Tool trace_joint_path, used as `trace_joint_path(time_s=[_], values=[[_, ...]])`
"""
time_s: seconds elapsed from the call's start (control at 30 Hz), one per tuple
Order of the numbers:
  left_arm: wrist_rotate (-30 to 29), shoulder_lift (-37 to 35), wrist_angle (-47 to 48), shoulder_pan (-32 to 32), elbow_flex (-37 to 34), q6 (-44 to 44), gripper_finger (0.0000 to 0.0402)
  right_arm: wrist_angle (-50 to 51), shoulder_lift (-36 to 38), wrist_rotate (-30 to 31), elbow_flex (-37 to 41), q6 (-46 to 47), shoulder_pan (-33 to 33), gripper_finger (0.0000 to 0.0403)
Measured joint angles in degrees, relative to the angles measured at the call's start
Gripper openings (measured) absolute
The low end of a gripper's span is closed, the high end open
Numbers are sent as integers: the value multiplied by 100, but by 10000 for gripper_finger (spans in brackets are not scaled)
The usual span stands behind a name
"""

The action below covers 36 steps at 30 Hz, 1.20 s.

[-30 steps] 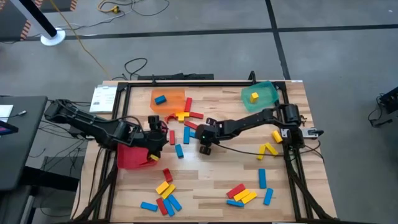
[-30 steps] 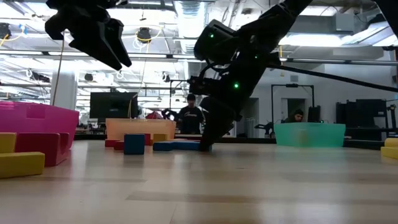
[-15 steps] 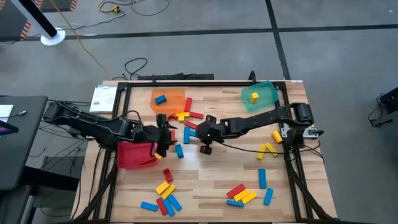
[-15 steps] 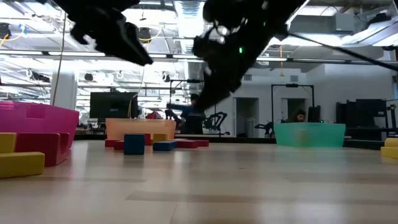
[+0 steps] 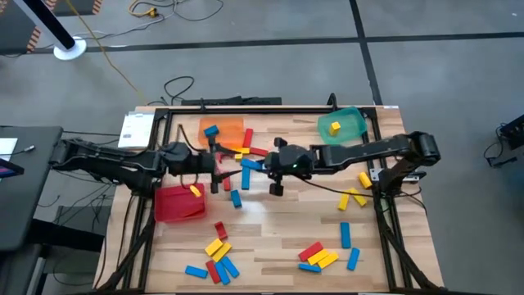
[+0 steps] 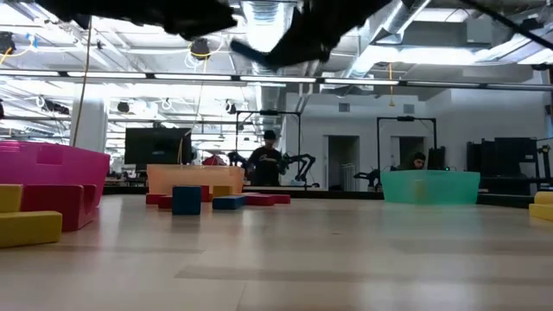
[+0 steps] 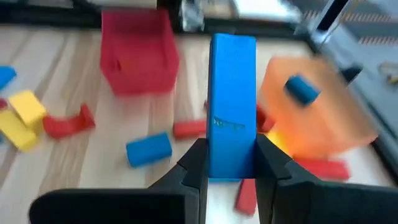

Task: Sort blocks
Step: Put the blue block into the orange bin

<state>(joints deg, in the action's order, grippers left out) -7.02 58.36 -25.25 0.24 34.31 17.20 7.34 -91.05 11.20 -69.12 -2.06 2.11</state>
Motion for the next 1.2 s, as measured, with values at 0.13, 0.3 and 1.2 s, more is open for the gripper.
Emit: trace_joint_path(time_s=[0.13,0.3,1.2], values=[[734,20,-1033,286,-279,-417,258,-365,245,96,-4,-277,0,82],[1013,269,-2025,412,-459,-793,258,-748,341,98,-2,-545,0,82],[1008,427,-2805,432,-468,-633,254,-986,243,57,-11,-765,55,82]])
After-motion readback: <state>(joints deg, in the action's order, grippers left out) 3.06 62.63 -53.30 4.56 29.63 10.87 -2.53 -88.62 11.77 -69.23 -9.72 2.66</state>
